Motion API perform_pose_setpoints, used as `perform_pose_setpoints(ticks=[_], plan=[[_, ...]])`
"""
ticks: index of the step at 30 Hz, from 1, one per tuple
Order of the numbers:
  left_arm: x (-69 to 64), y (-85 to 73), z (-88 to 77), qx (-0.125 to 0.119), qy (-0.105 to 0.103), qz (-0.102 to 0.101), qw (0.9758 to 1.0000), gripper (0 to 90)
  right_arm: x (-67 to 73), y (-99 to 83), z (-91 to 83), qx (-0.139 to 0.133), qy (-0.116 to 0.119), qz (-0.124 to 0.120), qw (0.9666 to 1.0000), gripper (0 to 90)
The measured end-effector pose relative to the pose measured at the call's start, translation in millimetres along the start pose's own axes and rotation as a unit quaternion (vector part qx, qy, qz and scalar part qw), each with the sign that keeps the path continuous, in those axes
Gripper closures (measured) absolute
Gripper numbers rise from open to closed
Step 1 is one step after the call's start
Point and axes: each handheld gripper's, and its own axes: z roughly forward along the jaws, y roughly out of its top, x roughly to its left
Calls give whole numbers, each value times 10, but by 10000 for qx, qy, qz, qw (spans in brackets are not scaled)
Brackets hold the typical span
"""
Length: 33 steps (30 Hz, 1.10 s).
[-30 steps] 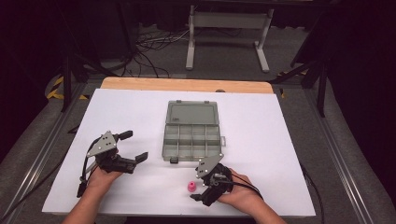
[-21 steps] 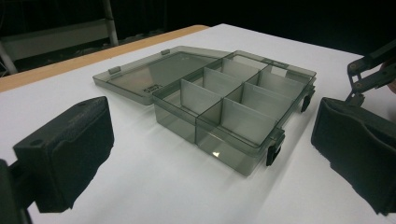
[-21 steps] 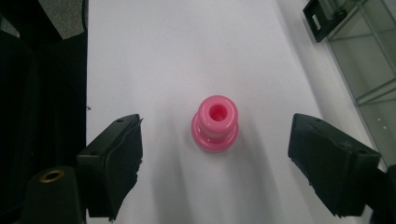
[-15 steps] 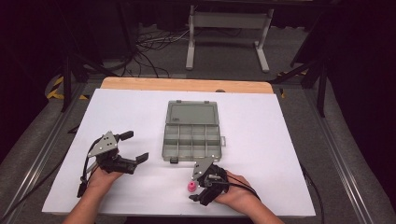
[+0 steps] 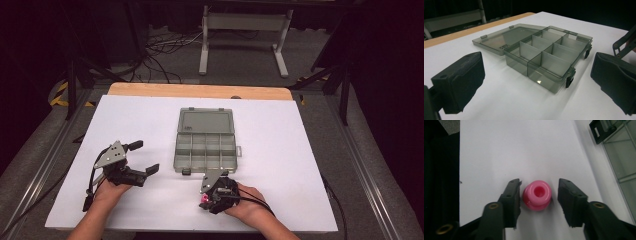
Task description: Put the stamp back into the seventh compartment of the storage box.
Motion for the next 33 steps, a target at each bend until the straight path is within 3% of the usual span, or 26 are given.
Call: perform_pose_setpoints(ticks=[4, 15, 33], plan=[[-2, 0, 1, 16, 3, -6, 10000, 3, -6, 5, -7, -7, 5, 16, 10000, 642], [-1, 1, -1, -1, -1, 0, 10000, 3, -10, 22, -68, -74, -31, 74, 9999, 648], [0, -1, 1, 1, -16, -33, 10000, 3, -109, 125, -363, -244, -167, 64, 9995, 648]])
